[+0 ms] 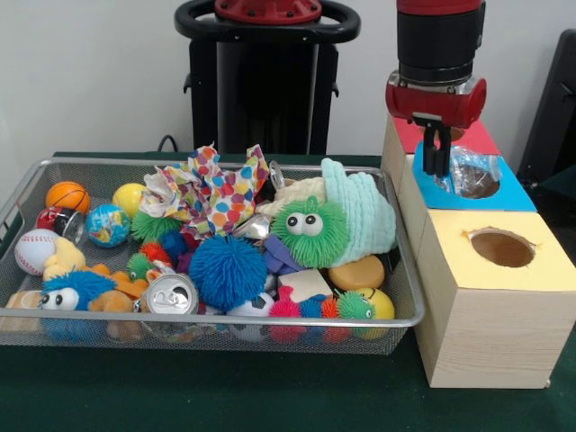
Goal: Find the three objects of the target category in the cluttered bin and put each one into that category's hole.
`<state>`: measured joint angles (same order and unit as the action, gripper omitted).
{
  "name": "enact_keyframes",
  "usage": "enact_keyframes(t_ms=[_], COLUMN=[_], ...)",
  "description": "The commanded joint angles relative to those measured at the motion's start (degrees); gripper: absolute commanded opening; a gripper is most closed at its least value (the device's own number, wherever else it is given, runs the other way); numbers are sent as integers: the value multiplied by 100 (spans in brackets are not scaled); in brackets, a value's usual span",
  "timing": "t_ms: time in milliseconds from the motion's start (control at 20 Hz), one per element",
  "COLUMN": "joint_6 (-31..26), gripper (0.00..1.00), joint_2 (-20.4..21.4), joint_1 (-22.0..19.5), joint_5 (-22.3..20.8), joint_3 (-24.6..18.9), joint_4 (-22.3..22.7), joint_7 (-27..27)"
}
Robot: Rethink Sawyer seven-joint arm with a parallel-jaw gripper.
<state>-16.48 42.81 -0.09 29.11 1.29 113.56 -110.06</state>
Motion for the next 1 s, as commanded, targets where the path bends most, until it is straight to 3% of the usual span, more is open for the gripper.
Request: enact_keyframes(t_ms=[50, 550, 1000], joint_6=[-69, 419, 1118], gripper=[0, 0, 0], joint_2=[122, 192, -513], joint_1=[-82, -531, -851], joint_5=[257, 51, -176], joint_3=[-622, -1049, -1497], joint_4=[620, 1143, 840], joint_7=[-1179, -944, -942])
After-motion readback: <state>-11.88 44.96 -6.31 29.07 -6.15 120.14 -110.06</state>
